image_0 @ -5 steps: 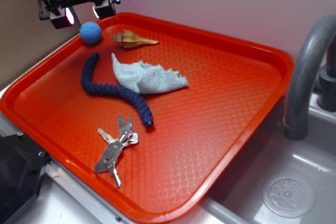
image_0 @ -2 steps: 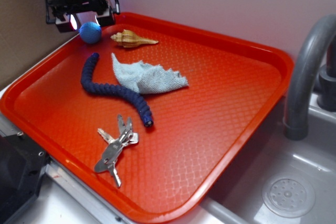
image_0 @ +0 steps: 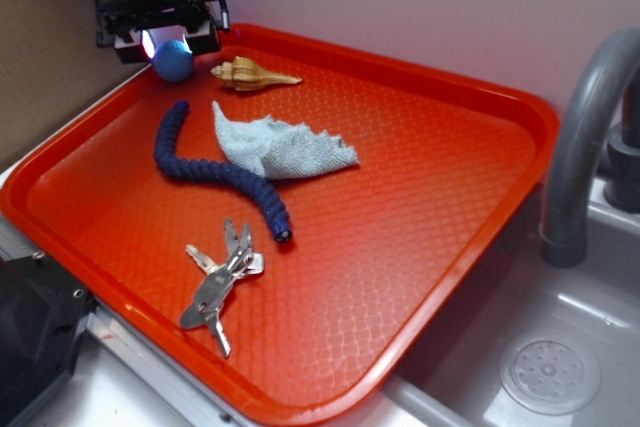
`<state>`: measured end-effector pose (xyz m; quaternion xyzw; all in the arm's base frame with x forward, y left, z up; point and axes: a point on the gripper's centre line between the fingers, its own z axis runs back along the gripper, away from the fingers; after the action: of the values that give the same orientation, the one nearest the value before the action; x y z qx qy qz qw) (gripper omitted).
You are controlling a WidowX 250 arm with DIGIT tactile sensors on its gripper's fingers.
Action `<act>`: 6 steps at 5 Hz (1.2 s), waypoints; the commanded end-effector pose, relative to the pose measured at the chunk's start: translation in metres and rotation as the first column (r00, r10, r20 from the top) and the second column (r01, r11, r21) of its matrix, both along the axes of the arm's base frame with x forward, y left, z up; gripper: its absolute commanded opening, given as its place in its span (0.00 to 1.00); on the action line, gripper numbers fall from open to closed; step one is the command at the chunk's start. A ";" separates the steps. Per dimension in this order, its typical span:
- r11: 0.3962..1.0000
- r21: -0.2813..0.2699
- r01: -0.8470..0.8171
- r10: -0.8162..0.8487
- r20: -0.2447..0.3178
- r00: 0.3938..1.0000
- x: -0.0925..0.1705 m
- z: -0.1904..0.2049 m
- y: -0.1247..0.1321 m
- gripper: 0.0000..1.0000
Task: Grab the blue ball.
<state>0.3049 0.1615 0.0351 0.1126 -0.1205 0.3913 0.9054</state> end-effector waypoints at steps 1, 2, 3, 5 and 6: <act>0.998 0.009 0.056 -0.056 -0.007 0.998 -0.021 0.010 -0.003 0.00; 0.997 0.008 0.074 -0.074 -0.028 0.997 -0.026 0.005 -0.010 0.00; 0.995 -0.012 0.100 -0.100 -0.024 0.995 -0.027 0.019 -0.020 0.00; 0.954 -0.140 0.265 -0.274 -0.054 0.960 -0.041 0.104 -0.070 0.00; 0.910 -0.165 0.381 -0.401 -0.105 0.910 -0.057 0.135 -0.098 0.00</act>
<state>0.2432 0.0442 0.1479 0.0504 -0.0181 0.1980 0.9787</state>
